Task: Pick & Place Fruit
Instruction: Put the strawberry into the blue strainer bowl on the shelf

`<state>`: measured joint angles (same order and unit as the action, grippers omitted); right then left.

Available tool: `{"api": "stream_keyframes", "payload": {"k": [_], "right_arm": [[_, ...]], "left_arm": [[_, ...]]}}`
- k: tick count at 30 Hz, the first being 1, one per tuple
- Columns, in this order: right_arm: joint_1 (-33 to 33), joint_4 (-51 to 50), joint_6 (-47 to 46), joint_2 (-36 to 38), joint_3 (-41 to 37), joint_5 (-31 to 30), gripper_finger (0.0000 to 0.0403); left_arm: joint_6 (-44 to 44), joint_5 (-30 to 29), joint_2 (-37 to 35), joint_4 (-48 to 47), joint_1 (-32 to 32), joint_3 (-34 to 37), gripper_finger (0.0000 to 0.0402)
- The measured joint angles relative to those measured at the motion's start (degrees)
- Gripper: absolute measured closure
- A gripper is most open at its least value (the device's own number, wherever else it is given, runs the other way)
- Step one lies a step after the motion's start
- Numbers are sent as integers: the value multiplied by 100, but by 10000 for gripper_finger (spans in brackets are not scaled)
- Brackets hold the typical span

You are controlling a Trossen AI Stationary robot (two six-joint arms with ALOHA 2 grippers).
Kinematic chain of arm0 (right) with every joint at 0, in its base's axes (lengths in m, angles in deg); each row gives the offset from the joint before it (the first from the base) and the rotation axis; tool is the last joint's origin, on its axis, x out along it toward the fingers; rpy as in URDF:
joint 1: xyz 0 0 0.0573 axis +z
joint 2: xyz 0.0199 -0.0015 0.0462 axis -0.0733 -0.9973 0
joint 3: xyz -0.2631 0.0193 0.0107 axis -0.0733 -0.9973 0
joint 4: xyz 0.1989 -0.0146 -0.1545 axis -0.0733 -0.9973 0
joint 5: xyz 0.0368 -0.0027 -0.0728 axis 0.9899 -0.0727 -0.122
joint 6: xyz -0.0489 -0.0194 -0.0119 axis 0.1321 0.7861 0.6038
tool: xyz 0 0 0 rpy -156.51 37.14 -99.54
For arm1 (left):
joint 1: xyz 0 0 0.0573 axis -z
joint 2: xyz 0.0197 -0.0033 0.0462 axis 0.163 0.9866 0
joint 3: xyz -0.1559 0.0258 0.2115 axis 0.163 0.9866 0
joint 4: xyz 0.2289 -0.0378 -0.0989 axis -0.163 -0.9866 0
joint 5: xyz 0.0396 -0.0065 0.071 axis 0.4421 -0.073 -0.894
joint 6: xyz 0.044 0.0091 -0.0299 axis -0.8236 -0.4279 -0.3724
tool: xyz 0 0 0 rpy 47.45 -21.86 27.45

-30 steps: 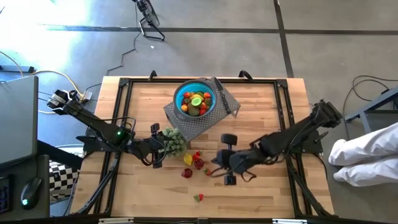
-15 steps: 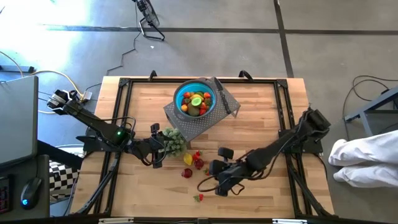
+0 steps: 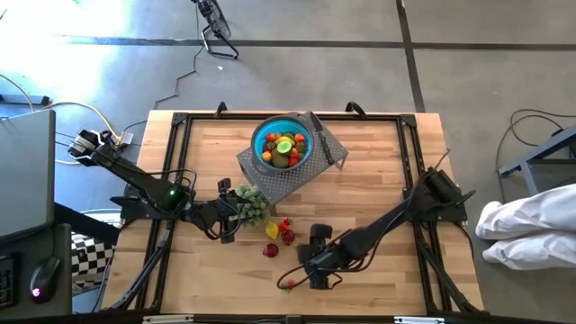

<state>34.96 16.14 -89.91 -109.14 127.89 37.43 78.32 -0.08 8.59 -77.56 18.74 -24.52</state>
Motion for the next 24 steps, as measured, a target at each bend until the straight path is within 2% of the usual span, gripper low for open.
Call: {"api": "stream_keyframes", "payload": {"k": [3,6,11,16,24], "right_arm": [[0,0,-3,-106,-2,-32,136],[-40,-7,-103,-171,-1,-111,129],[-146,-9,-170,-169,0,-297,138],[-310,10,-121,-212,0,70,149],[-470,-19,47,-322,-3,175,152]], "left_arm": [[0,2,0,0,0,0,184],[4,2,-1,-1,0,0,184],[9,2,0,0,0,0,184],[15,2,-2,-14,0,0,184],[86,1,-2,-126,0,0,184]]}}
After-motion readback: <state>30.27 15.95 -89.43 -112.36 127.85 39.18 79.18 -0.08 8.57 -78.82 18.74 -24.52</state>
